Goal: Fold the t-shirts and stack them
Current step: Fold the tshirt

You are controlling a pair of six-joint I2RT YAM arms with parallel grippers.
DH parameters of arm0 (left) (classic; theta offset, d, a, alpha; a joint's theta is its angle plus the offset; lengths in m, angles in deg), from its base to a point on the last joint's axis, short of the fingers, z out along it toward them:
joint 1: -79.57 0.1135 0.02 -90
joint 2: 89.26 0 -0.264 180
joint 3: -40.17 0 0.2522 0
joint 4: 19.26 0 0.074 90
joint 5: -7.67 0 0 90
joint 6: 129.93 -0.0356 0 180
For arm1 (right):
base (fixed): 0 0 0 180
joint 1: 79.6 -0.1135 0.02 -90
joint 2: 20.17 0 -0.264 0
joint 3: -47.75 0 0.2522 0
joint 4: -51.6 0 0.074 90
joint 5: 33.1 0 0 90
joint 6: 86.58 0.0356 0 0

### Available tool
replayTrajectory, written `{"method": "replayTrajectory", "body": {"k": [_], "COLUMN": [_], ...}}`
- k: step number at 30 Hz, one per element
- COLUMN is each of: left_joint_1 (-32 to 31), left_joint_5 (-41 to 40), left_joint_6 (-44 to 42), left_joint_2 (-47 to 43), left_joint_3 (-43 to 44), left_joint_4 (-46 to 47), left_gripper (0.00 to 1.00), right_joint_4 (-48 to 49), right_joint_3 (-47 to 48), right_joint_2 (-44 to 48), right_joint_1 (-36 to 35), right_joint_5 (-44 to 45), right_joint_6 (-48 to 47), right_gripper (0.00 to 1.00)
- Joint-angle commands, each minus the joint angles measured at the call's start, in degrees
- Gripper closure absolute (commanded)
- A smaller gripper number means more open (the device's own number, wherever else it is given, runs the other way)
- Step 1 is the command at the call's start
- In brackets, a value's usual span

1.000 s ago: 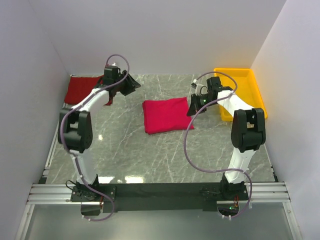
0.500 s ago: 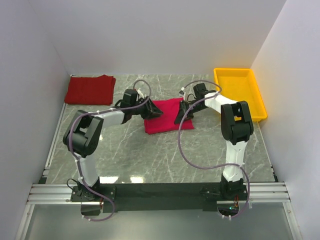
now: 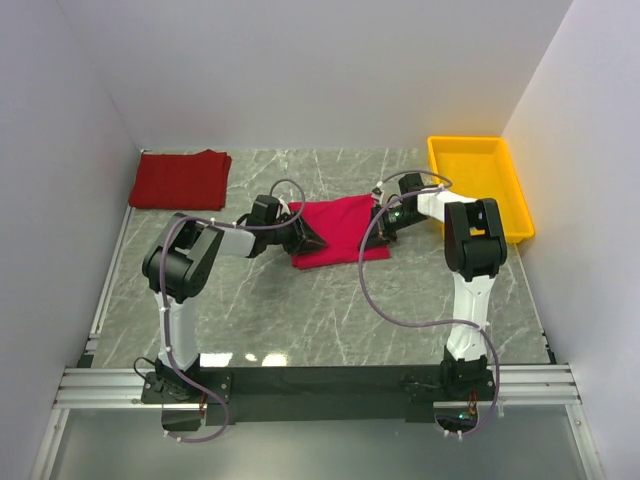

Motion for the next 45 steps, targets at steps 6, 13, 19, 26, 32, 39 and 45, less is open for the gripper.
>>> {"method": "replayTrajectory", "body": {"k": [6, 13, 19, 26, 32, 39, 45], "left_joint_1": [0.51, 1.22, 1.22, 1.22, -3.42, -13.45, -19.34], "left_joint_5": [-1.0, -5.29, -19.59, -24.3, -27.08, -40.26, -48.1], "left_joint_6": [-1.49, -7.28, -13.71, -3.09, 12.72, 32.68, 40.69], "left_joint_2": [1.65, -4.66, -16.77, -32.09, -37.98, -37.12, -28.52], "left_joint_3": [-0.21, 5.15, 7.36, -11.93, -24.09, -31.66, -30.62], "left_joint_4": [1.89, -3.81, -13.13, -3.6, 4.09, 6.96, 11.56], "left_gripper": [0.6, 0.51, 0.39, 0.14, 0.13, 0.14, 0.14], "right_joint_4": [-1.67, -6.69, -8.8, -3.1, 8.05, 12.56, 14.93], "right_joint_3": [-1.26, 0.49, 5.23, 1.91, -7.84, -18.64, -23.58], "right_joint_2": [-1.72, 6.35, 18.12, 29.11, 40.36, 46.96, 52.41], "right_joint_1": [1.55, 2.17, 2.52, 2.61, 2.69, 4.01, 4.63], "right_joint_5": [5.6, 2.16, 8.92, 16.83, 24.92, 25.54, 24.4], "right_joint_6": [-0.19, -11.45, -16.9, -21.21, -22.18, -17.35, -14.45], "right_gripper": [0.98, 0.96, 0.9, 0.79, 0.49, 0.3, 0.29]}}
